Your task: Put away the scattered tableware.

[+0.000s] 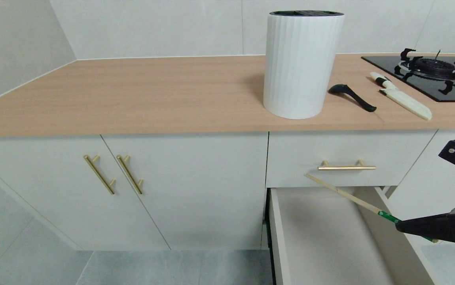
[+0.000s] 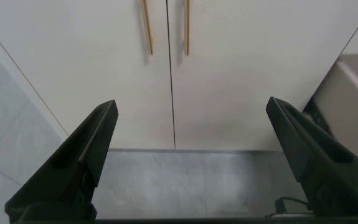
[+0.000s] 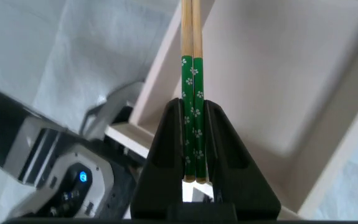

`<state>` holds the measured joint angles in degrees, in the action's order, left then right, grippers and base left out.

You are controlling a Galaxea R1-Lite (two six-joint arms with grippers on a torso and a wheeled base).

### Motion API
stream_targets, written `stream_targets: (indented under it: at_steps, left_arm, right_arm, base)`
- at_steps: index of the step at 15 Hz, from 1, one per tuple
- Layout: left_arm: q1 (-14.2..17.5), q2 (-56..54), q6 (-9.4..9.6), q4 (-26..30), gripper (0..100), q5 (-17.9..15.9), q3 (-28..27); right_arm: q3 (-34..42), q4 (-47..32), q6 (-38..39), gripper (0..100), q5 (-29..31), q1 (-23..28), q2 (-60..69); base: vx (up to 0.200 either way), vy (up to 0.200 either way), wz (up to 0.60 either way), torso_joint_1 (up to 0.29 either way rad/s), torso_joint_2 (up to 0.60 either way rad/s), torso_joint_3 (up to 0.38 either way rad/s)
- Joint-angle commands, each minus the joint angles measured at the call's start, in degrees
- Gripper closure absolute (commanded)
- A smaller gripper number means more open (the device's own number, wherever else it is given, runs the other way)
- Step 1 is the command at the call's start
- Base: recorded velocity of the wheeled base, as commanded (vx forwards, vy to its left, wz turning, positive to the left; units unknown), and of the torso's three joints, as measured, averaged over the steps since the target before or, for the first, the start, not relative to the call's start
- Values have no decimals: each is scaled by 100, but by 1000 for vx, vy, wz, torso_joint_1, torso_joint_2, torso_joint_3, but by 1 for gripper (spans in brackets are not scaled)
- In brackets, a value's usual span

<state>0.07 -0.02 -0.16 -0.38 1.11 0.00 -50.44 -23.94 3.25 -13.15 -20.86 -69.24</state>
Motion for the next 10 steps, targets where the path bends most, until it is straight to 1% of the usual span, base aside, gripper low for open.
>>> stream_targets:
  at_steps: [1, 7, 8, 10]
  left_arm:
    - [1, 2, -2, -6, 0, 3, 0]
    - [1, 2, -2, -6, 0, 3, 0]
    - [1, 2, -2, -6, 0, 3, 0]
    - [1, 2, -2, -6, 0, 3, 0]
  right_arm:
    - [87, 12, -44, 100, -3, -32, -107]
    - [290, 188, -229, 100, -3, -50, -353]
    - [290, 188, -229, 100, -3, -50, -353]
    - [439, 443, -255, 100, 6, -103, -450]
  base:
    - [0, 0, 0, -198, 466, 261]
    - [0, 0, 0, -173, 439, 259]
    - [0, 0, 0, -80, 207, 110]
    - [0, 0, 0, -34, 88, 41]
